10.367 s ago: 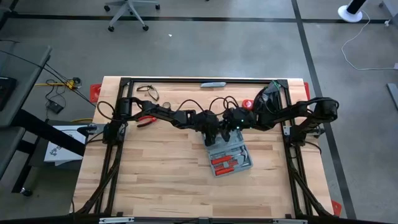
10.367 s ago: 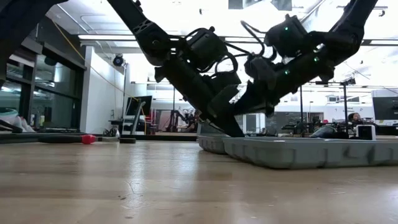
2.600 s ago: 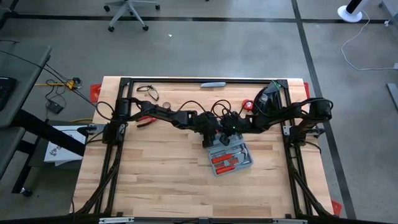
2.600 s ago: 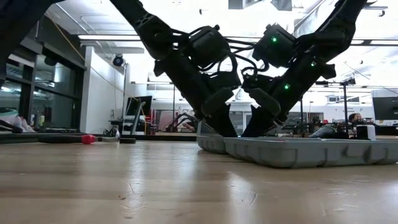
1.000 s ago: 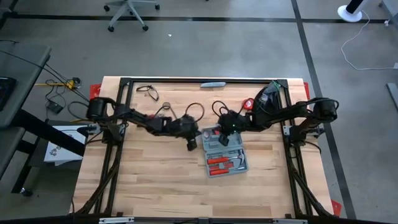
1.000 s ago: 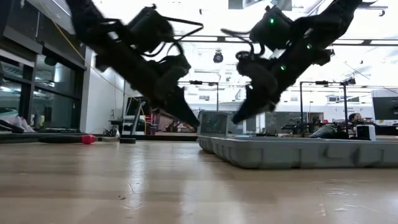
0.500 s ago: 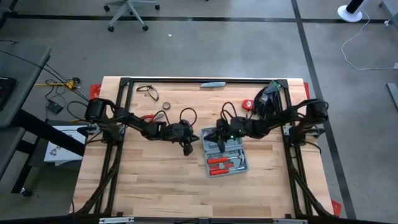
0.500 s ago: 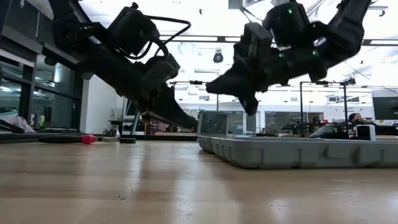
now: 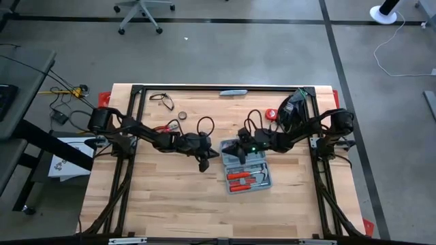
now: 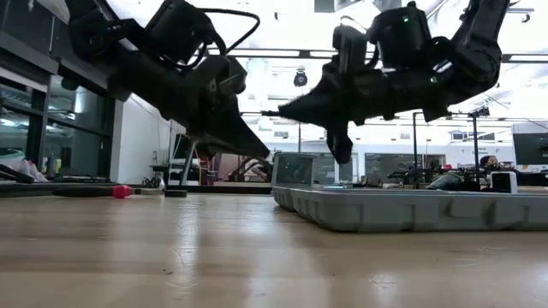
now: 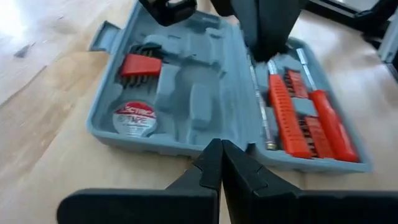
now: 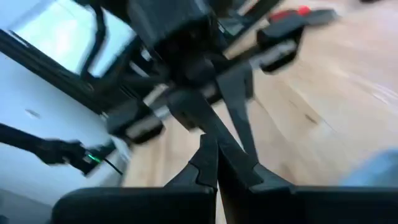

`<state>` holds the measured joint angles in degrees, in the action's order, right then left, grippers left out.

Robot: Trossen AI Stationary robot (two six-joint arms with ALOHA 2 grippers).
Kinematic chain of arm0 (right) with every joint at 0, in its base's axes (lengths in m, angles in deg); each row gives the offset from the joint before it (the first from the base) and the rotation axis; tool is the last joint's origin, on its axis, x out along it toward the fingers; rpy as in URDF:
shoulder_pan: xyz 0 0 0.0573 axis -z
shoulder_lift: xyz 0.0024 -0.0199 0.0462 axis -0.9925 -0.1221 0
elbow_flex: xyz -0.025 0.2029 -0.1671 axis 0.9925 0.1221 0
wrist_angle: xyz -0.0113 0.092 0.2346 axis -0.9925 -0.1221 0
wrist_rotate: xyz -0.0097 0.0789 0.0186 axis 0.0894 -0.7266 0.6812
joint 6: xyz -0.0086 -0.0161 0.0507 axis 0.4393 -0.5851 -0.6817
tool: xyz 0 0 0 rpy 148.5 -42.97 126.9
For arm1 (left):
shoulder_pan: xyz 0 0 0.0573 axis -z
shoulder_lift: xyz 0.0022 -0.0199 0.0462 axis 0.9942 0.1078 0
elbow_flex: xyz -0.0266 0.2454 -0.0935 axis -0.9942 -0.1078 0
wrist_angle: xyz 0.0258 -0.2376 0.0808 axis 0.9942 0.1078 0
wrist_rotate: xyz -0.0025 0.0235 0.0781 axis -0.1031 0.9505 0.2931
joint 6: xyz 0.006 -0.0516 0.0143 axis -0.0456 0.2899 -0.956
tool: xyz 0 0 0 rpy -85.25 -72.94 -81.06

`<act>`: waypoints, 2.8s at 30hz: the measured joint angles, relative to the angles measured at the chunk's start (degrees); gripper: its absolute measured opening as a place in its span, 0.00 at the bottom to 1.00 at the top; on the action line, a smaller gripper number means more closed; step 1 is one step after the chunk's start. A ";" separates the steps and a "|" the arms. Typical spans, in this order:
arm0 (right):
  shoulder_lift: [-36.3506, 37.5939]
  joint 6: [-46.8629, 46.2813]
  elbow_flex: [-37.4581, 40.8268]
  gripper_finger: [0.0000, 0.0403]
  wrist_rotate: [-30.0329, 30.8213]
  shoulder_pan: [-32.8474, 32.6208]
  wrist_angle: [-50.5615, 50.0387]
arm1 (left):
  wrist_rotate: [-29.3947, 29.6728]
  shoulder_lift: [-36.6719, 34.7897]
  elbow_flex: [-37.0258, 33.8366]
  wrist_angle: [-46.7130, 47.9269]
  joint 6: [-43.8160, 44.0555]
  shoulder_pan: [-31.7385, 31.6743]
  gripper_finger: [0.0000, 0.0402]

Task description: Prefit tool cases

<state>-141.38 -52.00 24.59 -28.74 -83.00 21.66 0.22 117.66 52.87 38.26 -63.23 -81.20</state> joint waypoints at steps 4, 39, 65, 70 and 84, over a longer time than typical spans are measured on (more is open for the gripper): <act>0.01 -4.03 -0.01 0.00 -0.02 -0.04 3.71 | -2.59 -1.31 0.05 1.86 0.23 0.07 0.00; -8.60 -18.38 -0.10 0.00 -2.63 2.95 22.20 | -0.88 -13.26 0.02 13.88 -1.07 5.94 0.00; -6.45 -12.87 -2.61 0.00 -5.75 3.04 18.45 | 5.56 -13.83 -0.79 15.83 -0.98 7.04 0.00; -11.68 -7.84 -3.23 0.00 -2.02 2.36 8.48 | 5.78 -13.83 -0.79 15.85 -1.21 7.01 0.00; -13.04 -13.36 -3.05 0.00 -8.71 4.63 20.32 | 5.78 -13.83 -0.76 15.95 -0.98 6.84 0.00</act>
<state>-154.42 -65.35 21.54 -37.46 -78.36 41.99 6.00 103.84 52.11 54.21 -64.21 -74.36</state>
